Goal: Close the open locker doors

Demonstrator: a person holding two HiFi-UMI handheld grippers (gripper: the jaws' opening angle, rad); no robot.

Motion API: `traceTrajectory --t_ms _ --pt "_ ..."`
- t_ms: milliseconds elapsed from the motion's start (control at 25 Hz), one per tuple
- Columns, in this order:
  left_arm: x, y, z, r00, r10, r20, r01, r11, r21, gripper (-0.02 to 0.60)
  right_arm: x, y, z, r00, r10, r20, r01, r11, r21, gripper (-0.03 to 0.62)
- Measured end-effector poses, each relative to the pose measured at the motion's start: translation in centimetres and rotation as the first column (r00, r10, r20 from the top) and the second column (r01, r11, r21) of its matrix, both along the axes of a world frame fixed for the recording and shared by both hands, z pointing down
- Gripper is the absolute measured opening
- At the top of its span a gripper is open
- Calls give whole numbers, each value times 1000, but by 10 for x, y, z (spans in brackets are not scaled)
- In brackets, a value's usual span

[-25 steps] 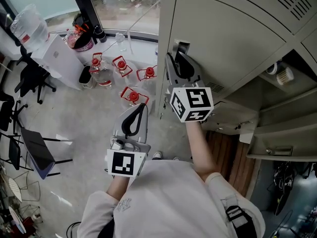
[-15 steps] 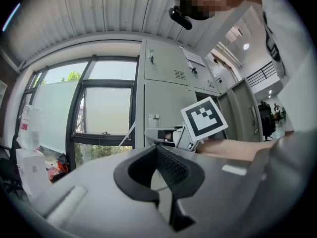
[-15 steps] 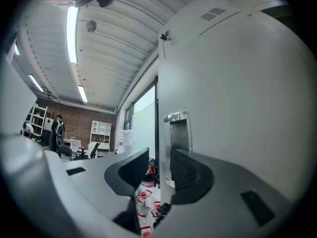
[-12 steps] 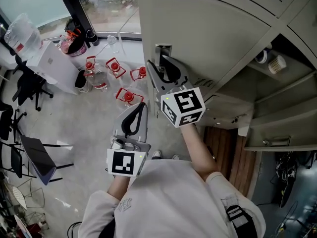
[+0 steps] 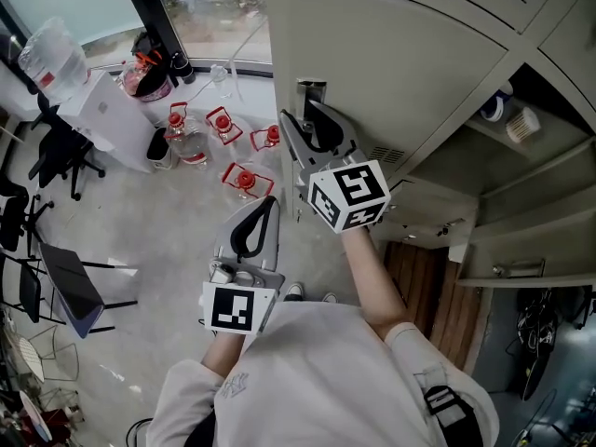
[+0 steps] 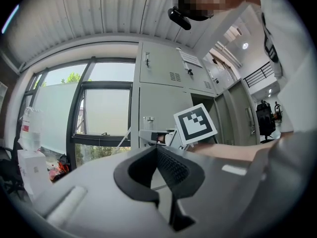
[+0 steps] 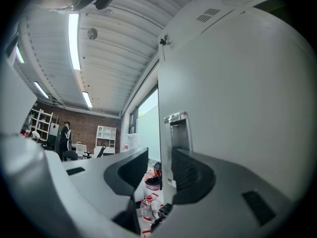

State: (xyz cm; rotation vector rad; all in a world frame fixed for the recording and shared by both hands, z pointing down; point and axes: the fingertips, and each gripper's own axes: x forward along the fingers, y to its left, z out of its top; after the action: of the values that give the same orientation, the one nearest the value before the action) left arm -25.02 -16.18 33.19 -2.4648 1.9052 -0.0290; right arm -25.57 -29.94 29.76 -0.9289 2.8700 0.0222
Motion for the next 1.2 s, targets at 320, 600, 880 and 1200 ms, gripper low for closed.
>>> traceTrajectory --t_ms 320,600,880,1200 --pt "3 -3 0 1000 14 -6 -14 1000 3 8 3 11 2 995 -48 -85 49 999 8 115" --pt "4 -7 3 999 29 -15 -29 1000 0 8 5 15 2 989 -40 -145 26 995 -92 115" --pt "2 -13 8 999 42 -26 -42 999 -12 8 36 10 25 998 16 56 -7 987 -162 115" --pt "8 -19 9 997 72 -34 -72 997 -10 8 45 -6 25 998 67 13 -64 989 -135 115"
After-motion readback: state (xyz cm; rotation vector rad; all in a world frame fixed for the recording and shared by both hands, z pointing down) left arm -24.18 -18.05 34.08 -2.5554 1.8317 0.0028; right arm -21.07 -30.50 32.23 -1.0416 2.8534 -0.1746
